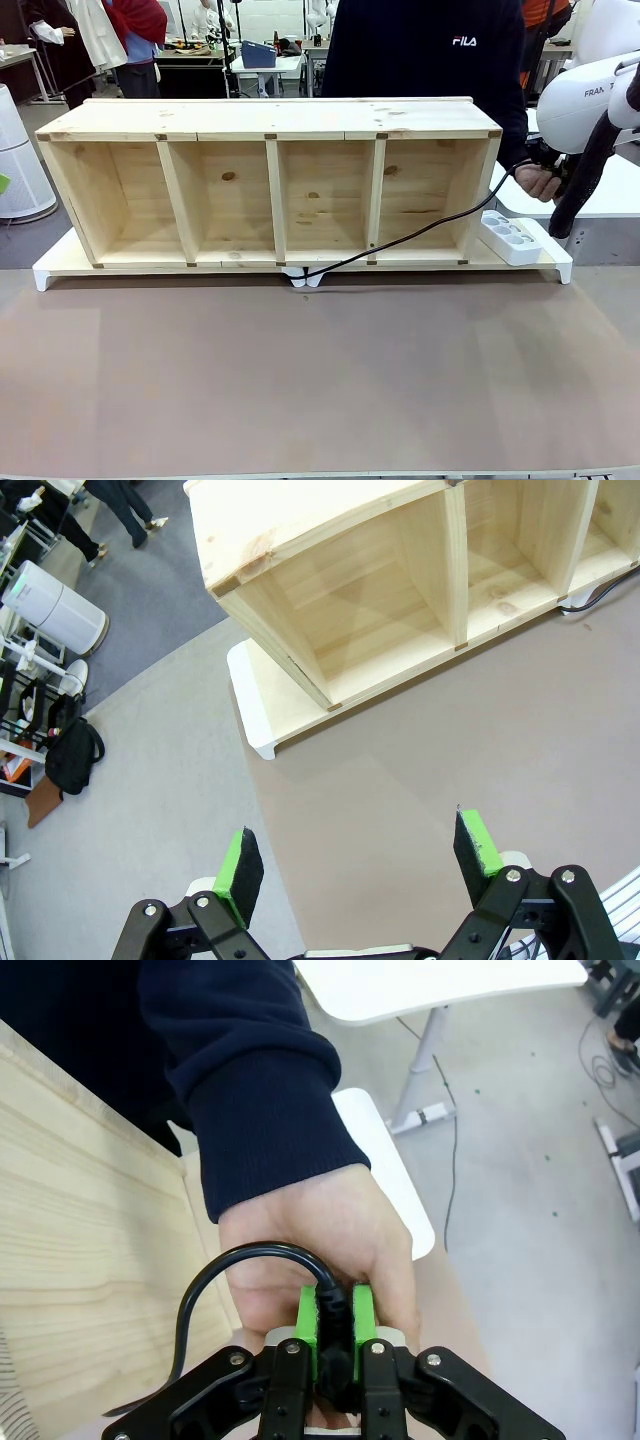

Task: Perform cable management.
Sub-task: Release the Power Cable when the human grasps it.

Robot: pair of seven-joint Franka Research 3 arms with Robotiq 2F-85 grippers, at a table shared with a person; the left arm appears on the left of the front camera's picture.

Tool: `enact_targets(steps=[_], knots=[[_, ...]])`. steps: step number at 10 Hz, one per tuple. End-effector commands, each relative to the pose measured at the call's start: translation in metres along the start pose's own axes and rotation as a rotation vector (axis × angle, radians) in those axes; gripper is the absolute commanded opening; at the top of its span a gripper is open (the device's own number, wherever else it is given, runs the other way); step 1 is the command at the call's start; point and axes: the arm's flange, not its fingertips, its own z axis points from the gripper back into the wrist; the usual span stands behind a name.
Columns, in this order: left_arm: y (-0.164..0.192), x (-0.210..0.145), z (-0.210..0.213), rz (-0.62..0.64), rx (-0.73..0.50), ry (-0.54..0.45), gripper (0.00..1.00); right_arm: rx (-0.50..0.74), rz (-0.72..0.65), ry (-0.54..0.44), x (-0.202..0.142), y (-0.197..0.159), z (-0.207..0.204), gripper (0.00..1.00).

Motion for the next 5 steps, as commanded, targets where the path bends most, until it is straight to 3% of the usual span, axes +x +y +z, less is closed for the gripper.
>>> enact_targets(steps=[1,4,5], knots=[[-0.0001,0.0004,-0.0001,0.007,0.002,-0.002,1.00,-0.007,-0.002,-0.009,0.0014,-0.0002,0.0003,0.16],[-0.0001,0.0004,-0.0001,0.007,0.002,-0.002,1.00,-0.001,0.000,0.001,-0.0001,-0.0001,-0.0001,0.16],[-0.0001,0.0004,-0.0001,0.007,0.002,-0.002,1.00,0.015,-0.029,0.053,0.0018,-0.0007,0.0008,0.36]])
